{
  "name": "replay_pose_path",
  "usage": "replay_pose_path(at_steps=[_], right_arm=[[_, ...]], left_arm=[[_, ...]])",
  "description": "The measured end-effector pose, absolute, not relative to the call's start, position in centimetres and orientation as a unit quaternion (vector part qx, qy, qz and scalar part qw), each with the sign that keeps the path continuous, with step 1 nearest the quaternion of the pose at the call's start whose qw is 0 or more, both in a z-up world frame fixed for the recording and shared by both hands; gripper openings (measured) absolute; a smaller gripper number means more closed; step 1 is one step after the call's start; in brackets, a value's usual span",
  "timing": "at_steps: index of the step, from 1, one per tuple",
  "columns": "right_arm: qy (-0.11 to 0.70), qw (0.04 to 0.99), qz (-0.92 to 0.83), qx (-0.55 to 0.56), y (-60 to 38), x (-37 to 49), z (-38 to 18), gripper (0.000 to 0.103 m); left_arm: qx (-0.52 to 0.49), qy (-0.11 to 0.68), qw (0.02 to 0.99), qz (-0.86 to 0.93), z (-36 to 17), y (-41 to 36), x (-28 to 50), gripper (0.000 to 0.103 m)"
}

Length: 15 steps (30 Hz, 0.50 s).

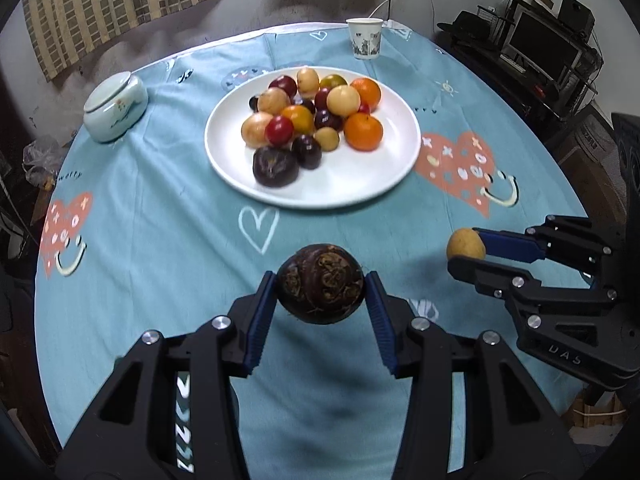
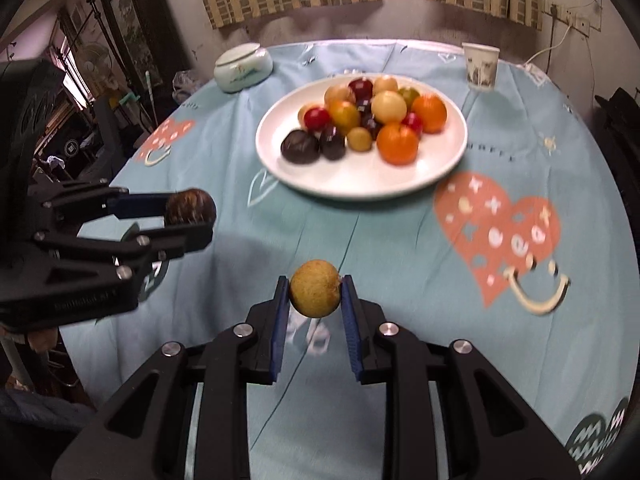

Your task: Organize fruits

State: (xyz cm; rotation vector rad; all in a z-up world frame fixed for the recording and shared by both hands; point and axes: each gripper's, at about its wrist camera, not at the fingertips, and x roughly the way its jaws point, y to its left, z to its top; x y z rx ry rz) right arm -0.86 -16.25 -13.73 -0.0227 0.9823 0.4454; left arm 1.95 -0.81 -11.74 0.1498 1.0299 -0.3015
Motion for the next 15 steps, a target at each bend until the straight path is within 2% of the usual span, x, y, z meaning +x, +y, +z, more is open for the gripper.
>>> replay_pose_path(at_steps=[7,15], right_arm=[[0.452,0.865,0.216,-0.014,-16.1,2.5,-12.4,0.026],[0.460,0.860,0.220,-0.015,-16.1,2.2,-13.1,0.026]], left_arm=[[0.068,0.485,0.861,-0.135,-11.3,-1.0,5.0,0.046],[0.066,0.490,0.858,-0.137,-11.6,-0.7,4.1,0.046]])
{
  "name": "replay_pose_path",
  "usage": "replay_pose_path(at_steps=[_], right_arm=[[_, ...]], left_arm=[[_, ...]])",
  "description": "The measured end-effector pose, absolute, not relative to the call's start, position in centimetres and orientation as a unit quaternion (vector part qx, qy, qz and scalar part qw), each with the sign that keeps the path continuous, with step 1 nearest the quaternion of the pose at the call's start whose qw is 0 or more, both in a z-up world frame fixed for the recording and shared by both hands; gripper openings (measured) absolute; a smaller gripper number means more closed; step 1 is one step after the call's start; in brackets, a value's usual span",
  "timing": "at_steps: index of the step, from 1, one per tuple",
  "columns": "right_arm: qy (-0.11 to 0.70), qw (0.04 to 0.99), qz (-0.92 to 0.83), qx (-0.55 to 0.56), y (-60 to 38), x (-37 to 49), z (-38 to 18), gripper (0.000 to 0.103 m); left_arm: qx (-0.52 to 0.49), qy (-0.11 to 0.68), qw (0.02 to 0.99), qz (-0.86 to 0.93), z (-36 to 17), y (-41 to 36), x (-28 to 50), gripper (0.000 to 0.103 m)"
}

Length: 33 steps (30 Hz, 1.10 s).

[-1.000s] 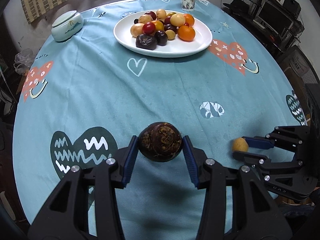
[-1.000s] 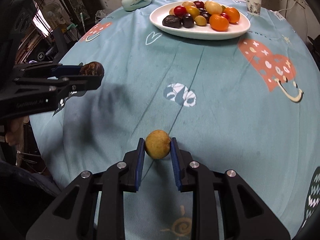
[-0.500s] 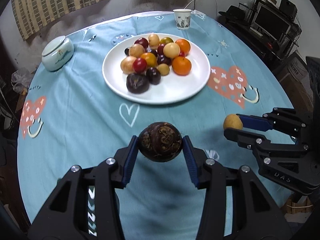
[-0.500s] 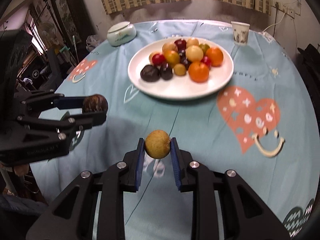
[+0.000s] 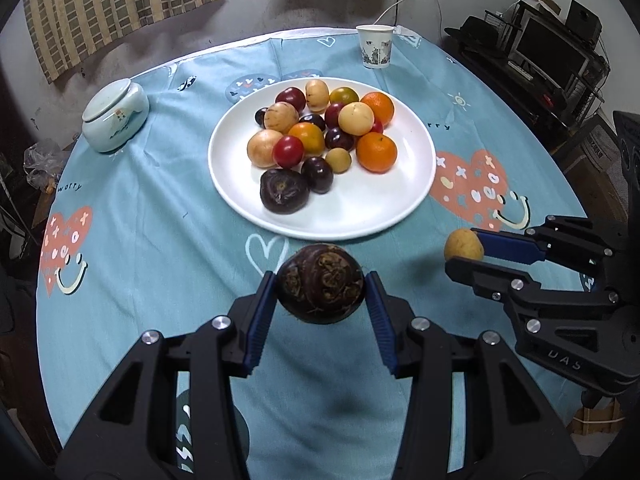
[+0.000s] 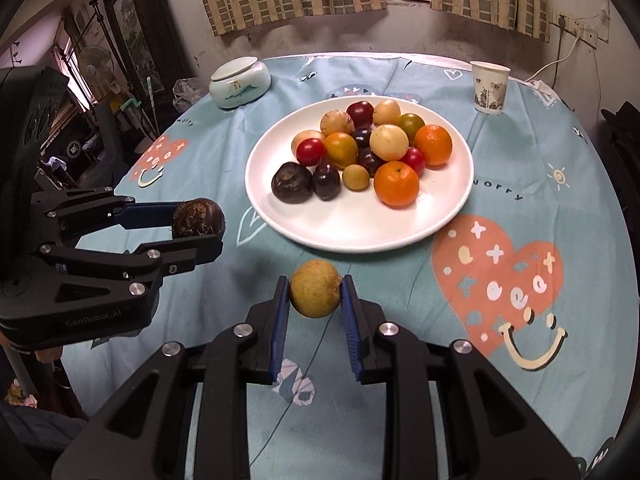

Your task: Organize fruits

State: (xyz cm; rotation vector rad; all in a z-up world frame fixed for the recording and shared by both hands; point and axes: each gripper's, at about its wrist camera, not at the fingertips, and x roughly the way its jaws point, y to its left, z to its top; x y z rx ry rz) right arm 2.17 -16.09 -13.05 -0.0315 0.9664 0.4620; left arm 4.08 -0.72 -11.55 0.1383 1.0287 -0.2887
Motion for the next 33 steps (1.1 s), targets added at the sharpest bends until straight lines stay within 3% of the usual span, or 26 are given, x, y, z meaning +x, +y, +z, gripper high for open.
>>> replay_pose_path(at_steps=[21,25,33], right_arm=[[0.516,0.826,0.228,-0.008,-17.6,-10.8,-16.5,0.026],[0.509,0.829,0.230,-0.007,-17.5,-11.2,-16.0,0.026],[0.510,0.826,0.240,-0.010,-16.7,-11.5,-16.4,0.026]], left_arm=[[0.050,0.504,0.852,-0.132,-13.1,3.0,-4.9,0.046],[0.067,0.502,0.849,-0.149,-13.7,4.0,-6.6,0.066],[0.080,0.546,0.817,-0.166,-17.2,4.5,-9.1,0.066]])
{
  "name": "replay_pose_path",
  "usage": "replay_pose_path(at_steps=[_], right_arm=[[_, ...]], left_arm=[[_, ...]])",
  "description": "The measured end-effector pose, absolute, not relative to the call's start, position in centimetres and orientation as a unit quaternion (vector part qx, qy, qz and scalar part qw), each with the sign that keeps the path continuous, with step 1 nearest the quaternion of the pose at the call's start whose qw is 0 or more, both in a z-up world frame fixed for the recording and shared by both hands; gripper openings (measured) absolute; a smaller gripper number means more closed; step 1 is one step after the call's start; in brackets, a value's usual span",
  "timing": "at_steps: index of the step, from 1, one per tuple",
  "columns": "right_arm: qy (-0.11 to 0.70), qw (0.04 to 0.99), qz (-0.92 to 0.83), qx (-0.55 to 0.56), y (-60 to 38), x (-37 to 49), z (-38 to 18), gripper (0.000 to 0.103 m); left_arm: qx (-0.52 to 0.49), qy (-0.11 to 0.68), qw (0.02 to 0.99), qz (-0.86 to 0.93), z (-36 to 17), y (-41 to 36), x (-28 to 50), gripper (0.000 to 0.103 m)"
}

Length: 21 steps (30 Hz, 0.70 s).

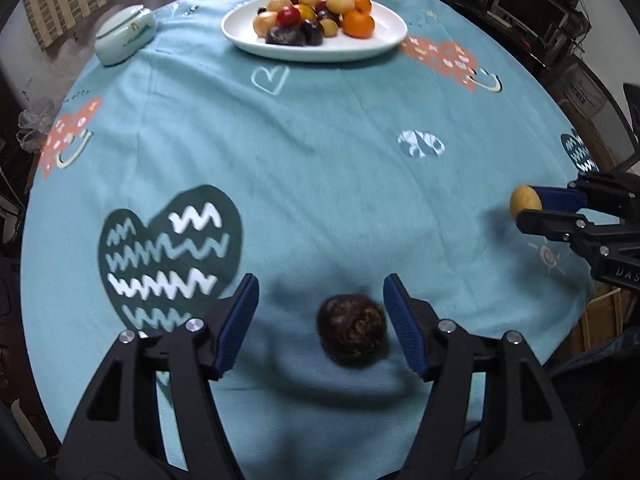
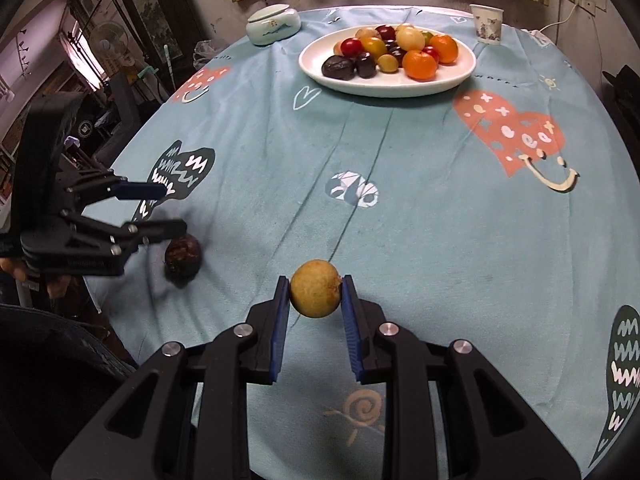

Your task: Organize fruits

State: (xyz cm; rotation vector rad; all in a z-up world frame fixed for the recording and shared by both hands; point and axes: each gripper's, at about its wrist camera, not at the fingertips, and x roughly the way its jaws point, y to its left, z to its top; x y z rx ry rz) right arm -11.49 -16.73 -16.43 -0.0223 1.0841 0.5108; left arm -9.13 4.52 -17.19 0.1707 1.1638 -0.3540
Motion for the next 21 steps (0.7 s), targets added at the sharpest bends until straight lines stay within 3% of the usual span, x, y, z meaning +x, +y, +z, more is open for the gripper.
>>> replay_pose_path(at_steps=[5,7,8,21], right_arm=[[0.513,0.817,0.261,-0.026,-15.2,-10.9,-16.6,0.026],[0.512,0.816,0.267,-0.031,-14.8,-10.7,-16.5,0.026],[0.512,0.815,0.269,-0.032,-14.7,-10.6,-16.5,0.026],[0.479,0.835,0.269,-0.035,-14.9,-6.2,-14.0,0.026]], left_arm=[[0.087,0.571,0.799,-0.166,-19.2,3.7,-9.5,0.066],[0.079,0.584,0.791,-0.166,-19.8,4.0,-9.5,0.046],[0.073,0.586,0.790,-0.167,-19.8,4.1,-9.5,0.043],[0.102,0.484,0.854,-0.163,-10.4,0.3,-2.0,0.043]])
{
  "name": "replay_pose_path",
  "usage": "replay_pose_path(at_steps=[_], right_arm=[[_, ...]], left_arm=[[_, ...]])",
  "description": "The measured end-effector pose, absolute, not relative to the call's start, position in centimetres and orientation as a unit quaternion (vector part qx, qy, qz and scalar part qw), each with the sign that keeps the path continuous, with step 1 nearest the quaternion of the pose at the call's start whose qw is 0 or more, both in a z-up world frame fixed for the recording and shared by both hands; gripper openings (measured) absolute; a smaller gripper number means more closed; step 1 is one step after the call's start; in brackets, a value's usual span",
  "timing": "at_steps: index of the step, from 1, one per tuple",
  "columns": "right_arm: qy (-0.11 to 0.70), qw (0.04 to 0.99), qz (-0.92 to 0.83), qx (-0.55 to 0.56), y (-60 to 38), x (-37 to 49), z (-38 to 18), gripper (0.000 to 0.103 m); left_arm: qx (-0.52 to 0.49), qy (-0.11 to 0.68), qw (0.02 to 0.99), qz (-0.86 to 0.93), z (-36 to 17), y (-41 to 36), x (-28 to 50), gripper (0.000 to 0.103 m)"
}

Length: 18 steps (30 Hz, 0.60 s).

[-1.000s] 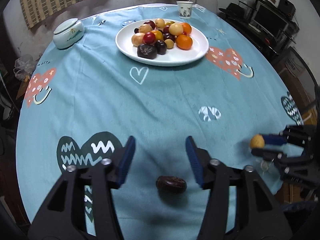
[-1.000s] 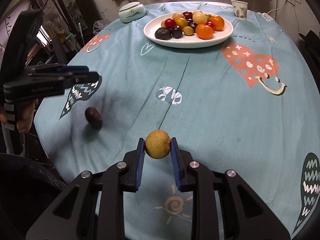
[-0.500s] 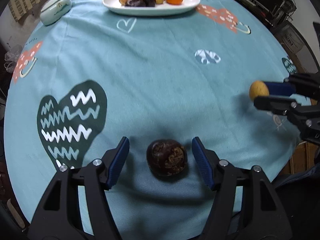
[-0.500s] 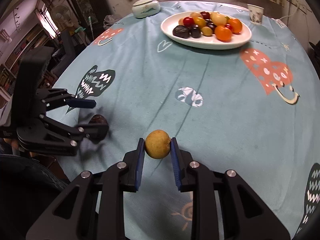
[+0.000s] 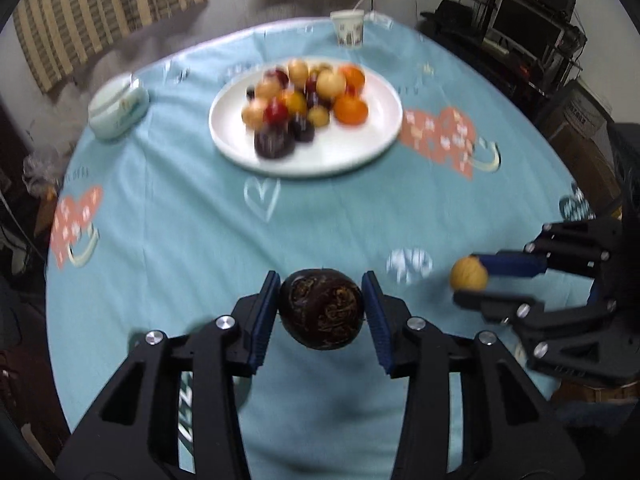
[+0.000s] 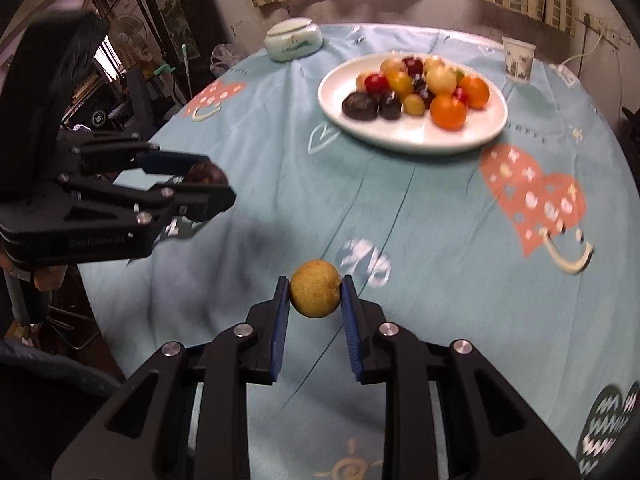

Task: Organize fruits
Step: 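Place the dark brown fruit and small yellow-brown fruit on the plate and open both tools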

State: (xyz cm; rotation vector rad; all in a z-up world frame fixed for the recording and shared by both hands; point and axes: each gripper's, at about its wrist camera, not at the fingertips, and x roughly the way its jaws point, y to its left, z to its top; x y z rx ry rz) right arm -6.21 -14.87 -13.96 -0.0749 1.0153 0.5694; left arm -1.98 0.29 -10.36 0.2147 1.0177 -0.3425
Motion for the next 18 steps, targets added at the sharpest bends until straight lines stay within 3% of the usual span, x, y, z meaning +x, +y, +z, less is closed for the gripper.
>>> replay_pose_path(at_steps=[8,18], right_arm=[[0.417,0.871,0.255,-0.042,-15.8,2.6,-9.0,0.026],[0.407,0.886,0.222,-0.032,-15.8,14.8,-9.2,0.026]], left_arm=[[0.114,0.439,0.877,-0.161,-6.8,-2.7,6.6,0.043],[0.058,0.454,0.882,-0.113,-10.1,-1.7,17.4,0.045]])
